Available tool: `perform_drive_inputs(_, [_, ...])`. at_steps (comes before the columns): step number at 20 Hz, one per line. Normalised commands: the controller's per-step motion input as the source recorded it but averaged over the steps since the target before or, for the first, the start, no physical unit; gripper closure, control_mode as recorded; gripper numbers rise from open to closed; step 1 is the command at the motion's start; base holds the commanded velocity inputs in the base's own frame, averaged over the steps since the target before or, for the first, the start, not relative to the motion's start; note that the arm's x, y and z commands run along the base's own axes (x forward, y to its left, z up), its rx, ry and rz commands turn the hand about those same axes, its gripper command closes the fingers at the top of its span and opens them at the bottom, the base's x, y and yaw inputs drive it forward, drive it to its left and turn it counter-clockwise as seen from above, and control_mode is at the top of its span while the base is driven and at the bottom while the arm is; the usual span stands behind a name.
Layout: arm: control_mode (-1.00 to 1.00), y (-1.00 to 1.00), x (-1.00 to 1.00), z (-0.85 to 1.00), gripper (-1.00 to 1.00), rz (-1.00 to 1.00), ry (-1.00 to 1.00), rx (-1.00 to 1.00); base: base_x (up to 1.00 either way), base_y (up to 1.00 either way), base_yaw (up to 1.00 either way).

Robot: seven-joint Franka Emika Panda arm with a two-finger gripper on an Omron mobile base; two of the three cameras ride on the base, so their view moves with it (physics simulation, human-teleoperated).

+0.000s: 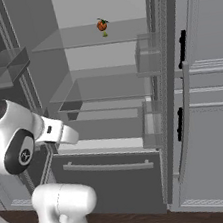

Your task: Grab a lemon wedge from the fridge and one ice cube from the ice bowl, and put them in the glass of lemonade.

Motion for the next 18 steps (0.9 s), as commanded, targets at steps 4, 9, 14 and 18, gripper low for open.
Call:
perform_drive_inputs(4, [-1.00,0.00,0.00,0.00,-1.00,0.00,0.00,0.00,0.00,0.00,0.00])
perform_drive_inputs(9, [1.00,0.00,0.00,0.00,-1.00,0.00,0.00,0.00,0.34,-0.16,0.00])
perform_drive_inputs(14, [1.00,0.00,0.00,0.00,-1.00,0.00,0.00,0.00,0.99,-0.05,0.00])
perform_drive_inputs(18, [1.00,0.00,0.00,0.00,-1.00,0.00,0.00,0.00,0.82,-0.14,0.00])
